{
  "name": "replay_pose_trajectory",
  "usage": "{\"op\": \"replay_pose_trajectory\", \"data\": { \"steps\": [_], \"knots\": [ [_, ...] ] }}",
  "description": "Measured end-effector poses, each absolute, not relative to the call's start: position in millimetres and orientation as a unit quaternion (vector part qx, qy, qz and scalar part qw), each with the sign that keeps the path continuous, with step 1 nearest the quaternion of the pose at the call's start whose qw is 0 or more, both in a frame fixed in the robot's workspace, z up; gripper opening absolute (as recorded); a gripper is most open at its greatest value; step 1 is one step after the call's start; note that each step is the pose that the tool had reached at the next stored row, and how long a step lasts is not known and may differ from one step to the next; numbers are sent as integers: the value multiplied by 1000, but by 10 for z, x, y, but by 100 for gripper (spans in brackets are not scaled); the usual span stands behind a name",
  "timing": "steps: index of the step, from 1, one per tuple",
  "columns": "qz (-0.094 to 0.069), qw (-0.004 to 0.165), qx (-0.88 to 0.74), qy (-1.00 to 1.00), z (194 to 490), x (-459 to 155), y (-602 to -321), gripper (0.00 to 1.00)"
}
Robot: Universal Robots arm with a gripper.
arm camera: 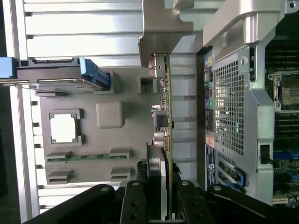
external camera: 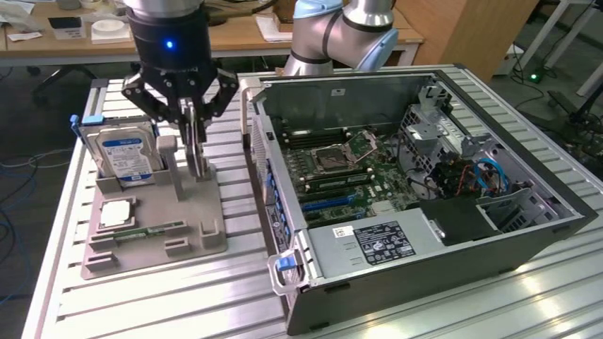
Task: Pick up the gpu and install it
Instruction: 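Pick up the gpu and move the gpu toward the slot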
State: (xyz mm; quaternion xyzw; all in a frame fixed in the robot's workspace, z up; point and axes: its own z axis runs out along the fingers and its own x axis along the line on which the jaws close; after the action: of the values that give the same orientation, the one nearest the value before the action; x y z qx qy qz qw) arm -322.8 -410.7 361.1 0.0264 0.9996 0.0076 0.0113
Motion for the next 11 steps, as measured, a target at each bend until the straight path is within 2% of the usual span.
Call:
{"op": "replay_pose_trajectory", "data": {
  "steps": [11],
  "knots": [
    [8, 11, 26, 1000, 4042, -3228, -4107, 28]
  ]
}}
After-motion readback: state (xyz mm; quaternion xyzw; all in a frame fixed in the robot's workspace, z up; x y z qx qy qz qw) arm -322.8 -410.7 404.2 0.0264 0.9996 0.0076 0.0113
